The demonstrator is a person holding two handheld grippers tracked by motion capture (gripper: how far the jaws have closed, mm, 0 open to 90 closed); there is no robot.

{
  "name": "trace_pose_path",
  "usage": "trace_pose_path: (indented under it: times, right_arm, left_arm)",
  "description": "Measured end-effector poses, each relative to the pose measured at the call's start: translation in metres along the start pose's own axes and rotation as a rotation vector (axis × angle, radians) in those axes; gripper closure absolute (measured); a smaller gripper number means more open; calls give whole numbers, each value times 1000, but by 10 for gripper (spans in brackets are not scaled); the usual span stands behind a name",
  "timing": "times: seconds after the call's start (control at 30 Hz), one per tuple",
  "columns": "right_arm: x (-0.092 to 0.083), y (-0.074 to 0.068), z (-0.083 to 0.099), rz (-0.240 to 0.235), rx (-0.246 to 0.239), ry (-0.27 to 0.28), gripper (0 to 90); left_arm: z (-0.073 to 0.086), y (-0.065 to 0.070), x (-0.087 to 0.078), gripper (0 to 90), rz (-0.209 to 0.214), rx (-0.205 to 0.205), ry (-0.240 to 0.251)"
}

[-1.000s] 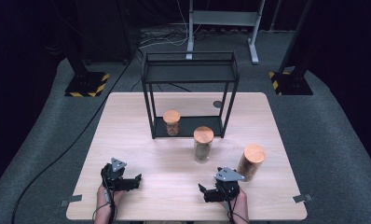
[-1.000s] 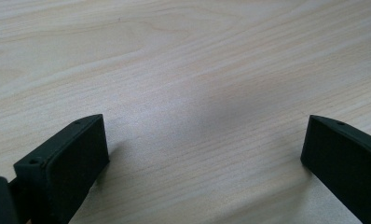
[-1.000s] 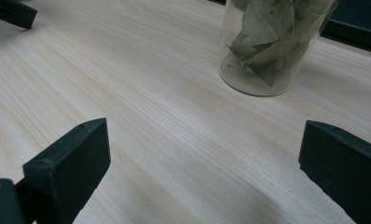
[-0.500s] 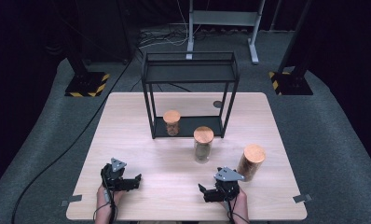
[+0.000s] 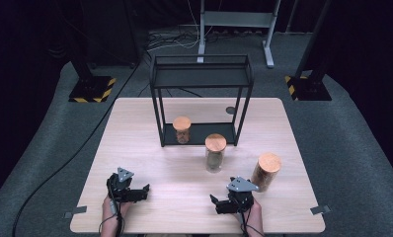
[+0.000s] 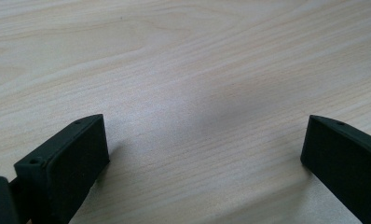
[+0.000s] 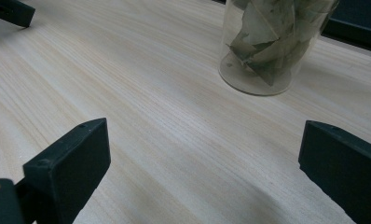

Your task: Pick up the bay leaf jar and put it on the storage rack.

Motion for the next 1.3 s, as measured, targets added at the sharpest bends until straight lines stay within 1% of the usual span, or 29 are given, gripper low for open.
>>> trace_pose_path:
  times: [0.4, 0.6, 0.9, 1.07, 1.17, 1.27, 1.3]
  right_arm:
    - [0, 1, 0, 11, 5, 3, 14]
    - [1, 1, 1, 20, -2, -10, 14]
    - [1, 3, 1, 38, 7, -19, 13]
    - [2, 3, 1, 40, 3, -33, 10]
    - [2, 5, 0, 46, 15, -30, 8]
    - [1, 7, -6, 40, 48, -3, 7]
    - [1, 7, -9, 44, 51, 4, 7]
  left_arm:
    - [0, 0, 0, 0, 0, -1, 0]
    - [0, 0, 0, 0, 0, 0, 0]
    - [0, 0, 0, 0, 0, 0, 0]
    - [0, 0, 0, 0, -1, 0, 0]
    - [0, 0, 0, 0, -1, 0, 0]
    - [0, 0, 0, 0, -1, 0, 0]
    - [0, 0, 0, 0, -1, 0, 0]
Point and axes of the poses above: each handheld gripper's, and its own axes: x roughly forward along the jaws, z roughly out of its underside, y roughly to its right, the point moved 9 cm from there along x, roughly forward along the jaws, and after that the axes turned 5 degrees about y, right-handed, at the moved point
